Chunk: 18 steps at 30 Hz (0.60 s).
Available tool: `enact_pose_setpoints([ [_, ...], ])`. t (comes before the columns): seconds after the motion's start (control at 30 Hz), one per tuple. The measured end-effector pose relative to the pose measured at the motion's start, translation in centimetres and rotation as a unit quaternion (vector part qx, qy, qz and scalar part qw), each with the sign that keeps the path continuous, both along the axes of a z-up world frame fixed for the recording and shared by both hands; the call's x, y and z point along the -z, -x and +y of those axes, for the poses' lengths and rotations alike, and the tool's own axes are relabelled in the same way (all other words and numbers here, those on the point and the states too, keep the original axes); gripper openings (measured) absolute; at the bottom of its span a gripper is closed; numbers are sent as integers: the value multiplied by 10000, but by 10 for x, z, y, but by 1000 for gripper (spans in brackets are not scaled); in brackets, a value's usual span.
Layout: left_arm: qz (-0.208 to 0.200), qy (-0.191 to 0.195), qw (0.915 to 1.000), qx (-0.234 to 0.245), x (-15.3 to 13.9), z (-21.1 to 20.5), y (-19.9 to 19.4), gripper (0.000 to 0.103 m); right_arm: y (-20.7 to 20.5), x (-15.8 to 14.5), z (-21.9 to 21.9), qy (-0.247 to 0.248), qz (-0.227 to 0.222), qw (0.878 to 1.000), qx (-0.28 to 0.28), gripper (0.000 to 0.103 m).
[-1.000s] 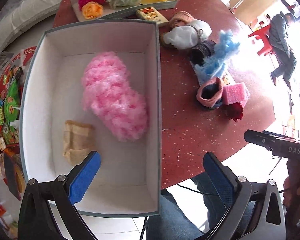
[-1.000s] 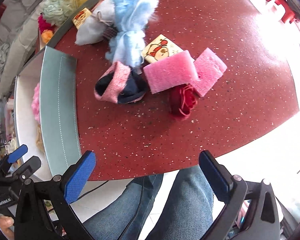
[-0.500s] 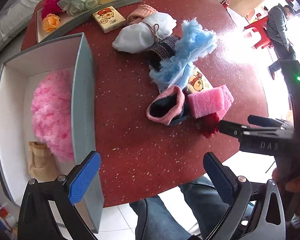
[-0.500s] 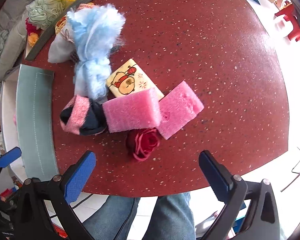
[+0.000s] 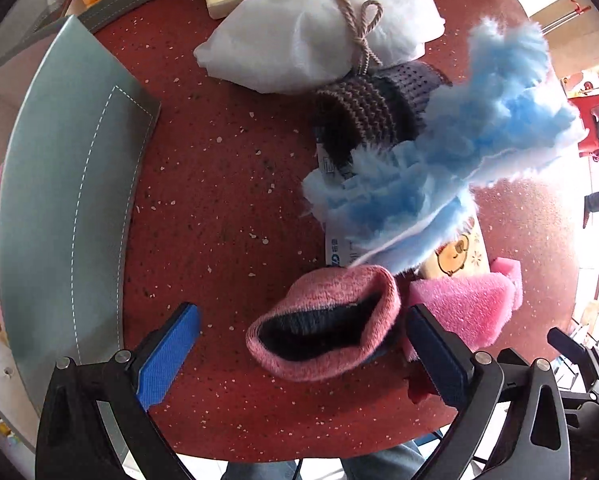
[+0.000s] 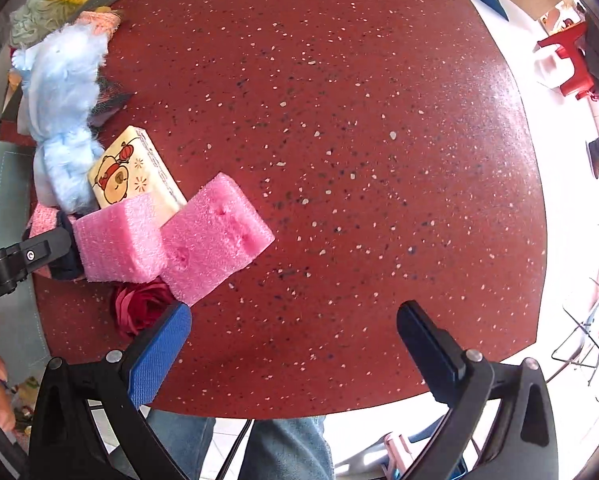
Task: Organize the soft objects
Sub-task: 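Grasp the pink-and-navy knit cuff with the left gripper while the right grasps a pink sponge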
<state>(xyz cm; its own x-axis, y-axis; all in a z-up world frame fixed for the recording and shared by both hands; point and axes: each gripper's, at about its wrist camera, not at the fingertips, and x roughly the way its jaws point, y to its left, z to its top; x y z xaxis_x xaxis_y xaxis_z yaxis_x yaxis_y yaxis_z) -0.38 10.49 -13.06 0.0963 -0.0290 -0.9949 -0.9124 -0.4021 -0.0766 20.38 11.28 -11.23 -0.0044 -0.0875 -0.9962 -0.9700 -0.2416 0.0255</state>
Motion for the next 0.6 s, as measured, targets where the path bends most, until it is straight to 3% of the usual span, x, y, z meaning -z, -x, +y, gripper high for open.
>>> enact_pose_setpoints([
  [0.17, 84, 212, 9993, -307, 16, -1, 14, 103, 34, 11, 2, 72, 177, 9944, -1039, 103],
  [0.33, 102, 423, 9976, -536, 28, -2, 26, 103, 71, 31, -2, 50, -192, 9769, -2129, 103],
  [0.4, 170, 421, 9976, -523, 30, 3, 26, 103, 68, 34, 8, -48, -339, 9779, -2061, 103],
  [0.6, 259, 420, 9973, -549, 32, 12, 19, 103, 0, 30, 55, 47, -263, 9970, -730, 103],
])
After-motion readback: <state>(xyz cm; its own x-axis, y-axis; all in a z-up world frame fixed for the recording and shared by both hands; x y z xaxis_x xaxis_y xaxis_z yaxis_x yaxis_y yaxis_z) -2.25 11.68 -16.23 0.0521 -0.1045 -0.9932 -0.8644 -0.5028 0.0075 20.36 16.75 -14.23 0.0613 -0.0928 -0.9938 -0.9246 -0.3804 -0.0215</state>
